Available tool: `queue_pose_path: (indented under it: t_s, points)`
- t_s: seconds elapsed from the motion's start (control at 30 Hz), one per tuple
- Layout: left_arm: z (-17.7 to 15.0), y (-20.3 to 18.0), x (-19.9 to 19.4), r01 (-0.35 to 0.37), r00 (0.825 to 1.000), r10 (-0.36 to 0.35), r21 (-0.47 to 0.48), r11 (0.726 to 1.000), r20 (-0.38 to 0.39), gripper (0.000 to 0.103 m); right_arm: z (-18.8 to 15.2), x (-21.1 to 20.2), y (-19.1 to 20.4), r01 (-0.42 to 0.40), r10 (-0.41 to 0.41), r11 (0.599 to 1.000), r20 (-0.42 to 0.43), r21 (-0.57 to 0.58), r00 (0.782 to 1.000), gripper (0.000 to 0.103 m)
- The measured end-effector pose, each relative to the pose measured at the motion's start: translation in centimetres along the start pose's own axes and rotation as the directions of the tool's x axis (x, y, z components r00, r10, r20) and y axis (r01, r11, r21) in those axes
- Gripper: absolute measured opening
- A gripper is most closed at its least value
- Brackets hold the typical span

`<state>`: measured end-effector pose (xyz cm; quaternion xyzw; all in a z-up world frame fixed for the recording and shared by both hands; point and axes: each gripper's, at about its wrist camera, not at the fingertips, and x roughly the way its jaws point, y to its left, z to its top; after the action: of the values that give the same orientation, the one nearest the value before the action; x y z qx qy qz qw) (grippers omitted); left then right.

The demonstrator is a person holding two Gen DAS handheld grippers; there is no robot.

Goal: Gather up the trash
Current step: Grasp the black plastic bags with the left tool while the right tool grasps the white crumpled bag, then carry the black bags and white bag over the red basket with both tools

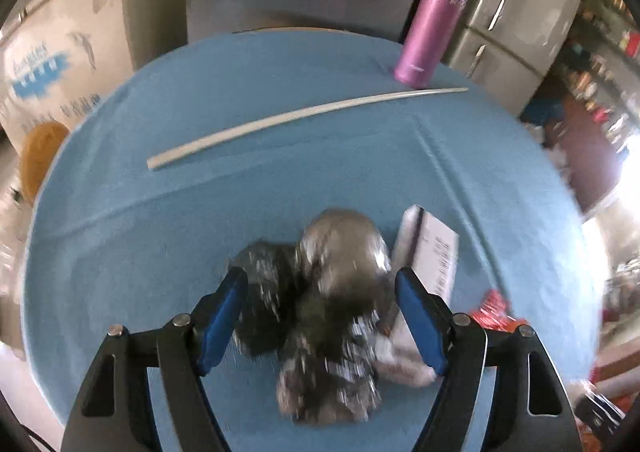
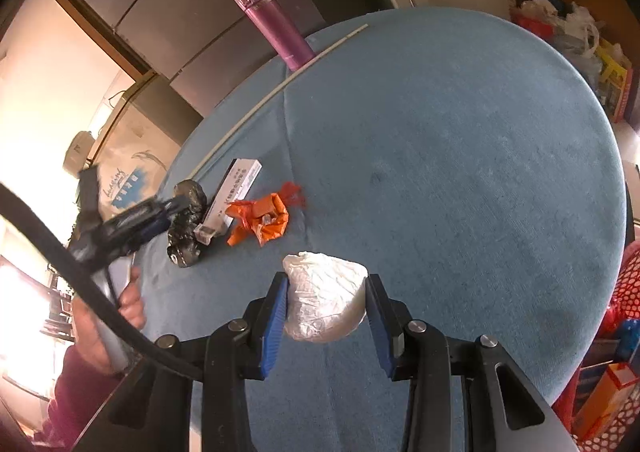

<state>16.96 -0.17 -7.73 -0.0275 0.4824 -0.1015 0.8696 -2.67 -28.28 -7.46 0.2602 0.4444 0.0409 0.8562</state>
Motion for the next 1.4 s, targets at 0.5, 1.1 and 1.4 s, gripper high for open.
queue_pose_path:
  t_s: [0.5, 1.1, 1.4]
  points:
    - [-5.2, 1.3, -6.7, -0.001, 0.997, 0.005, -0.047, 0.999, 0.076, 0.034, -0.8, -0.1, 1.7, -0.042, 0.043, 0.998, 0.029, -0.041, 0.999, 0.041]
    - [-11.8, -8.8, -15.2, 0.081, 0.982, -0.113, 0.2, 0.976, 0.154, 0.034, -3.0, -5.5, 3.3, -0.005, 0.023, 0.992, 0.14, -0.125, 0.99, 0.041]
    - [-13.1, -12.8, -16.9, 0.065, 0.975, -0.121, 0.288, 0.956, 0.184, 0.034, -3.5, -9.3, 1.0, 0.024, -0.006, 0.996, 0.208, -0.086, 0.978, 0.041]
